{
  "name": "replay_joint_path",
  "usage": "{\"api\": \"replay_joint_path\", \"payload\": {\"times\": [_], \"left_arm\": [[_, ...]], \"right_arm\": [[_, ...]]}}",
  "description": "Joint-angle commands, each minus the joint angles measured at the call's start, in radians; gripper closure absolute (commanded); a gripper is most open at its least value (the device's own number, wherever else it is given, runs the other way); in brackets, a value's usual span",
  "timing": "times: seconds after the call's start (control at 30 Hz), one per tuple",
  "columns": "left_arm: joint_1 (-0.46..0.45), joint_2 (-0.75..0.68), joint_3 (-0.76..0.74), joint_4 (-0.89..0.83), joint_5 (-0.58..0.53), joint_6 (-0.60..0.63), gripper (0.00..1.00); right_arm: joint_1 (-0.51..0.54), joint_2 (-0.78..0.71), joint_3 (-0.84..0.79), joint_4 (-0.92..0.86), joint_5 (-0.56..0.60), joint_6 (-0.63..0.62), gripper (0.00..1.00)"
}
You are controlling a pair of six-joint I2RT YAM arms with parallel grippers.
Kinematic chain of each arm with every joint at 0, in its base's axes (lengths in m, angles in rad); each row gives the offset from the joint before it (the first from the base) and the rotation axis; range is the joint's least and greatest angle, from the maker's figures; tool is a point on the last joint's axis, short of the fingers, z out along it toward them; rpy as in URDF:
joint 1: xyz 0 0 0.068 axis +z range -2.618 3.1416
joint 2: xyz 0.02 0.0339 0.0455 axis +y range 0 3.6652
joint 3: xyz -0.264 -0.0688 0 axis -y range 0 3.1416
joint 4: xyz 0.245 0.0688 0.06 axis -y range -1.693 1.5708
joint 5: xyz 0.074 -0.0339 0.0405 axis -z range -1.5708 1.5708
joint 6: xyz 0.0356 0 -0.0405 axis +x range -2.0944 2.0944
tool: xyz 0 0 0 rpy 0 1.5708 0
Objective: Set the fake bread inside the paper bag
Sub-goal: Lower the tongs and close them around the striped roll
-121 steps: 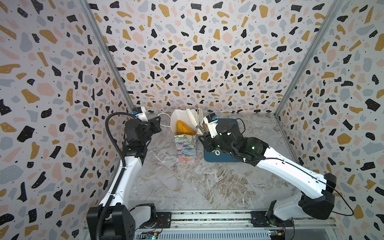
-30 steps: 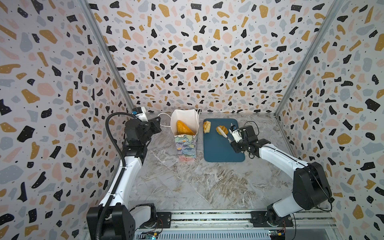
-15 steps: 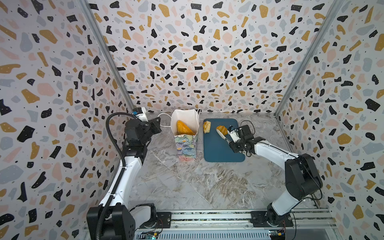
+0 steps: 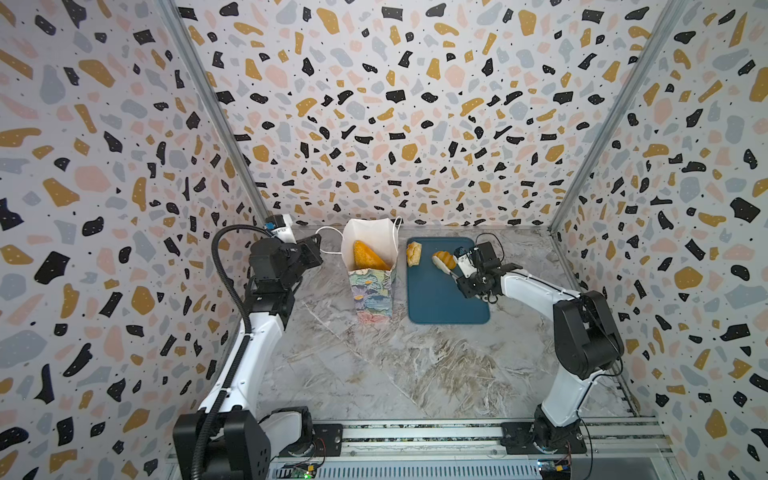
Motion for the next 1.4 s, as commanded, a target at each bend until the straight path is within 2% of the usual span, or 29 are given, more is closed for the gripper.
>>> {"api": "replay_joint_path", "payload": {"times": [0.0,0.6,1.37], "left_arm": [[-0.004,-0.014,0.001,0.033,-0.002,0.008,1.0],[-0.004,-0.017,0.001,0.029,-0.004,0.011,1.0],[-0.004,-0.016,0.002,0.025,-0.008,0.016,1.0]], "right_arm": [[-0.005,0.0,0.055,-0.042,-0.002,-0.021,0.49],[-0.005,0.061,0.145,-0.124,-0.085,-0.029,0.5],[-0.004,0.14,0.209,-0.176,-0.087,-0.013,0.55]]}}
